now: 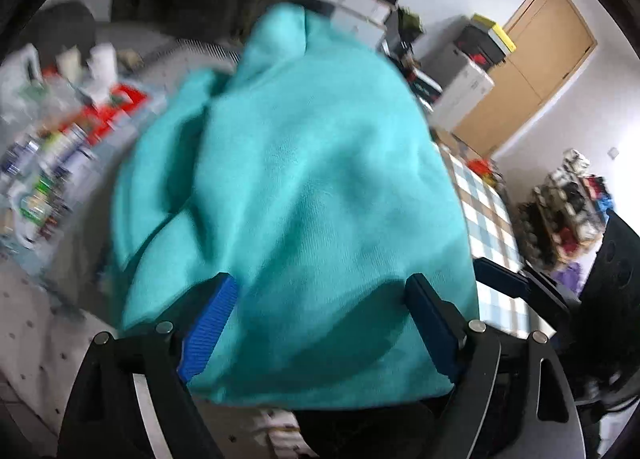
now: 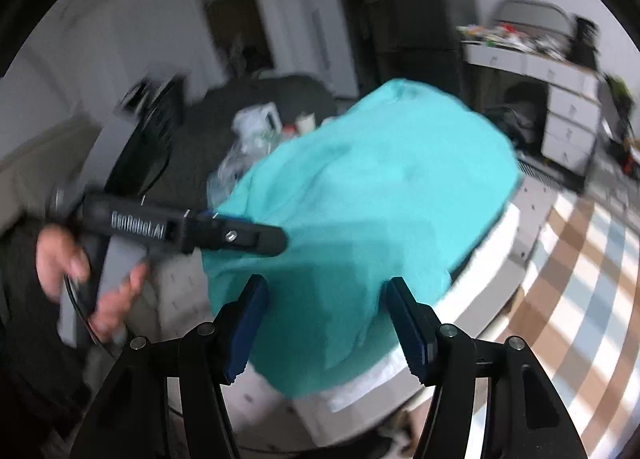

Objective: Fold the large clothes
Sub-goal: 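Lower the bundle onto the stack of folded clothes with both grippers, then open both grippers and pull them back from the stacked hoodie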

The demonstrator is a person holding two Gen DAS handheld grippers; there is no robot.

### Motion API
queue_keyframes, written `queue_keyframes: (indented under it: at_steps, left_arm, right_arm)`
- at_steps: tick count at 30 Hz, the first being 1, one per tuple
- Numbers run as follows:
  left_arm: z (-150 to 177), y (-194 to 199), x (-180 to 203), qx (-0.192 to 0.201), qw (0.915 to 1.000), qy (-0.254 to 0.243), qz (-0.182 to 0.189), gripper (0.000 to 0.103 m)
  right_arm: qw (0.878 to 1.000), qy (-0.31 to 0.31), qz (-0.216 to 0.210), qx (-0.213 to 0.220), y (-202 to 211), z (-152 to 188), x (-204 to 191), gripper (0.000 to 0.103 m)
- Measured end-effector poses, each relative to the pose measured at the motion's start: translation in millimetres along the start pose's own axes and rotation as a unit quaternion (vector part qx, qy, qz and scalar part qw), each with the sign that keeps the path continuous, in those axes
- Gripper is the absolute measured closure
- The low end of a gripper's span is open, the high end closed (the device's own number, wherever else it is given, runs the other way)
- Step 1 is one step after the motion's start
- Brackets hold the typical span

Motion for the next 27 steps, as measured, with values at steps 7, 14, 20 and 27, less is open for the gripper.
queue_keyframes:
  at_steps: [7,14,20,27]
  left_arm:
    - [69.0,87.0,44.5,0.175,0.9809,-0.059,-0.061,0.02]
    - [133.0,139.4,81.4,0.328,0.9273,-0.071,-0.166,0.01]
    - [166.6,156.4,94.2,0.381,0.9045,-0.068,-0.178,0.001]
    - [181.8,168.9,96.6,0.415,0.888,-0.079,-0.182,0.001]
  right_arm:
    - [0.981,-0.018,0.096,0.165,95.4,52.1,-32.0,0.01]
    - [0.96,0.02,0.124,0.249,160.0,98.7,-86.5,0.0]
    - [0.939,0.05,0.141,0.309,196.3,133.1,-120.0,0.0]
    - [0.92,0.032,0.177,0.349,210.1,153.3,-129.9,0.0]
Point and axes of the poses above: each gripper's, at about its wrist camera, not at the fingertips, and y roughly against the way its jaws point, x to its right, z to its underside, the point moved 1 cm from there along -y, roughly the way its jaws point, and after that the axes turned 4 degrees about -z, right-handed, at the moved point
